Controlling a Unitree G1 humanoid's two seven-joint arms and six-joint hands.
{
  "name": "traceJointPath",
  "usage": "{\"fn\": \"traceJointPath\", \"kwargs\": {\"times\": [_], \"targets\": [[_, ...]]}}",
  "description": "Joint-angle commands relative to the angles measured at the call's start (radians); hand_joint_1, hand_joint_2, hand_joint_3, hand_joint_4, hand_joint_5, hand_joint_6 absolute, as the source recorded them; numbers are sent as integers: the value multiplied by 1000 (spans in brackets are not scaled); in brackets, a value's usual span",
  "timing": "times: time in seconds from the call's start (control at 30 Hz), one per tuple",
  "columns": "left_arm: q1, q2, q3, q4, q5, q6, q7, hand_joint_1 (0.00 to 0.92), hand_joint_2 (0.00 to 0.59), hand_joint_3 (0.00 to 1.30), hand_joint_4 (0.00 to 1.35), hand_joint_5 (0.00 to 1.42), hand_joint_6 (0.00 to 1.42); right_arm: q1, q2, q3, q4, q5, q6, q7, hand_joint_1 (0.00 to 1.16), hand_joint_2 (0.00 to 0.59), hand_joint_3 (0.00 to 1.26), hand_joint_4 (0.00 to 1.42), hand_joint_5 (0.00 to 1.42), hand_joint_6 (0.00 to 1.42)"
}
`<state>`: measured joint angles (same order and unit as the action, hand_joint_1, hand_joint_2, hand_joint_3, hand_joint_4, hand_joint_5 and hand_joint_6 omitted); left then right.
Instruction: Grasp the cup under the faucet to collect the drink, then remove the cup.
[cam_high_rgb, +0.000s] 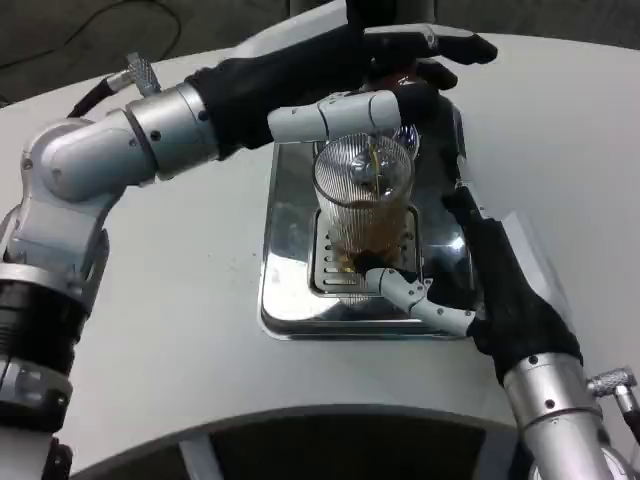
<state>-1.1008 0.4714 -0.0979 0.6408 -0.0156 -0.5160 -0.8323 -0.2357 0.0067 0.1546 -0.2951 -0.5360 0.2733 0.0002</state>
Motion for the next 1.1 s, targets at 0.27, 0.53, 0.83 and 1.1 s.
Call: {"fn": "traceJointPath", "kwargs": {"times": [0.27,0.53,0.83,1.1], "targets": [[22,23,-11,7,0,-17,-34,0,133,197,124,185,125,-93,8,21,129,20,-17,-93,741,217,0,0,86,0],[14,27,-10,26,1,-29,-37,0,138,198,124,185,126,-152,11,18,203,38,-19,-123,741,217,0,0,86,0],[4,27,-12,50,1,-42,-39,0,141,208,124,187,127,-188,13,19,266,69,-31,-145,741,218,0,0,86,0],[-3,27,-12,64,0,-52,-42,0,142,212,124,195,127,-219,16,21,312,89,-44,-157,734,223,0,0,86,0]]}}
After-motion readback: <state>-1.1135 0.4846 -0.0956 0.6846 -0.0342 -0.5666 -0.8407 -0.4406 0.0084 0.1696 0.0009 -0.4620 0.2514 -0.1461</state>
